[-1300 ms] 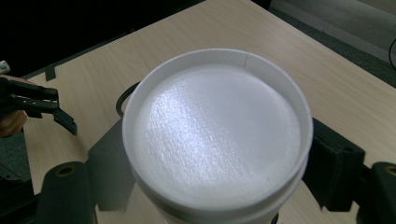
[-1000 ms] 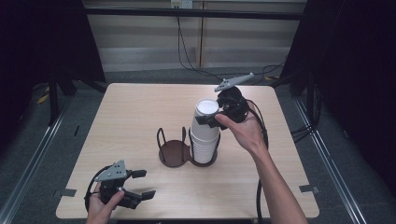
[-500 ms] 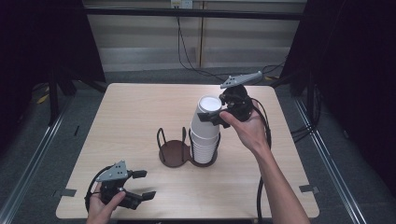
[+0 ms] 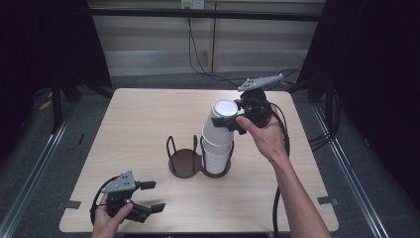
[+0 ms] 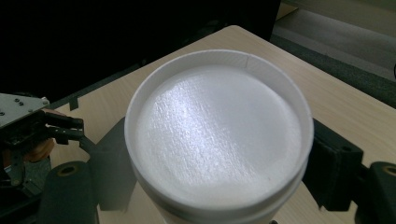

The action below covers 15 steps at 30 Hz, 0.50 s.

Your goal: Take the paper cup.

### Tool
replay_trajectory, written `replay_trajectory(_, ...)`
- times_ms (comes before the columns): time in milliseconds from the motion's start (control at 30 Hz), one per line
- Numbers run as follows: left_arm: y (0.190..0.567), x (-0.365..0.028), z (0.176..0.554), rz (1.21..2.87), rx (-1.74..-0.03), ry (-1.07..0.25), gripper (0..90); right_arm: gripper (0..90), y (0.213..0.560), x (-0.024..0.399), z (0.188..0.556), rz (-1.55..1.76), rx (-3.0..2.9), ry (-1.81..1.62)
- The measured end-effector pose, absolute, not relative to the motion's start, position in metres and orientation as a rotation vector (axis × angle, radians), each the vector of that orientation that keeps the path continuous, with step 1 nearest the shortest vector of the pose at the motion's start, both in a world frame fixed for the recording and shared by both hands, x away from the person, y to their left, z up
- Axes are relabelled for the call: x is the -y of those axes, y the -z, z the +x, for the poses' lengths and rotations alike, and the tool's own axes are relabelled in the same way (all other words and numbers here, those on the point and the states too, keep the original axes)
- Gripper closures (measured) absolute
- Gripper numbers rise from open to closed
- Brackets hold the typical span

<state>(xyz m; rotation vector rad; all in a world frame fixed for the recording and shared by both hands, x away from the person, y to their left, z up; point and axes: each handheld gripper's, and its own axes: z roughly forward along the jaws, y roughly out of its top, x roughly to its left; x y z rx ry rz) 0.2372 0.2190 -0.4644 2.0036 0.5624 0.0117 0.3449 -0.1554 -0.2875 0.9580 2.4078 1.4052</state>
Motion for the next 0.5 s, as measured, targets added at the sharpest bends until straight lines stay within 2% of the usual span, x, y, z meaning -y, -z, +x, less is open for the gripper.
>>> replay_trajectory(500, 0.466, -0.218, 0.238, 2.011, -0.563, -0.003, 16.4, 23.3, 0.274, 0.163, 0.341, 0.943, -2.376, -1.46)
